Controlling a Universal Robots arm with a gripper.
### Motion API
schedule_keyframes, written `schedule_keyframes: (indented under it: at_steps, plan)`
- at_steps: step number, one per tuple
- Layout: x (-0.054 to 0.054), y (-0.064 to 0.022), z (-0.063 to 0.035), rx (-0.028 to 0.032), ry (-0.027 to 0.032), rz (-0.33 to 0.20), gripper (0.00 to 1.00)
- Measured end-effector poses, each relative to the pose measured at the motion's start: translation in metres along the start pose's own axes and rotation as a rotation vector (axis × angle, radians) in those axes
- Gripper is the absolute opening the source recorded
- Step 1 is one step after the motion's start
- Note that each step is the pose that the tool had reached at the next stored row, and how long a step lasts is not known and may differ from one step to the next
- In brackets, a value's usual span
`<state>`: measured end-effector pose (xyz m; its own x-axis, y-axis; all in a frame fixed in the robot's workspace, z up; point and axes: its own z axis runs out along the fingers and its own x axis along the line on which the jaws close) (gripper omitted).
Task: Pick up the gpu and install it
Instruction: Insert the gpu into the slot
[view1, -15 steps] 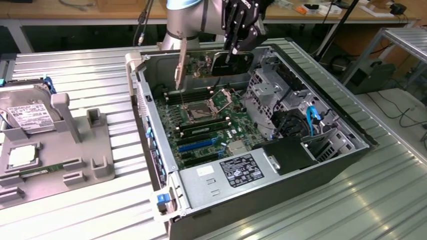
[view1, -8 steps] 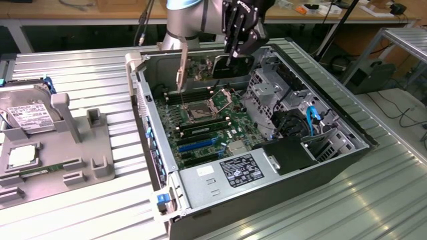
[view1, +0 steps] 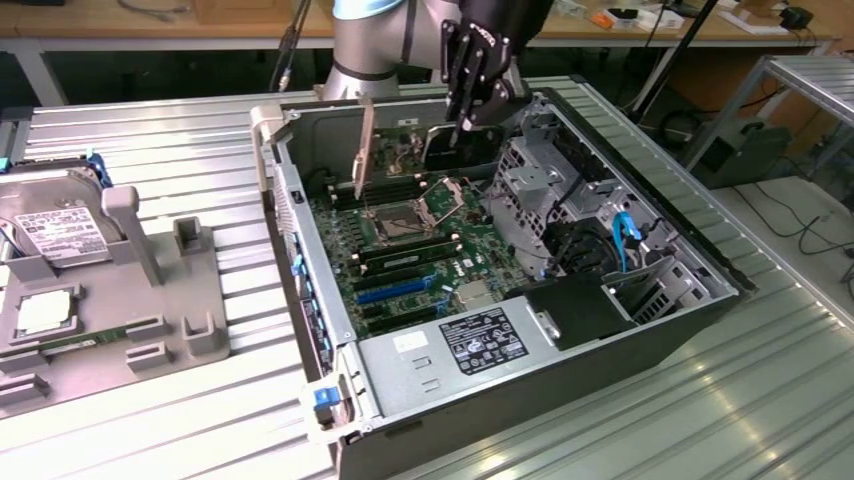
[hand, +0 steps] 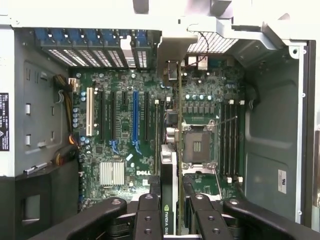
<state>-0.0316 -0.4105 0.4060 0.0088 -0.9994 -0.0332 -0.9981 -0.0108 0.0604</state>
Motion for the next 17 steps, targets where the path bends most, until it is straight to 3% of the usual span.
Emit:
schedule_keyframes:
  at_steps: [10,17]
  plan:
    - [0.011,0.0044,0.0168,0.0016,-0.0001,0.0,0.27]
    - [0.016,0.0103,0.0341,0.0021,0.0,0.0,0.27]
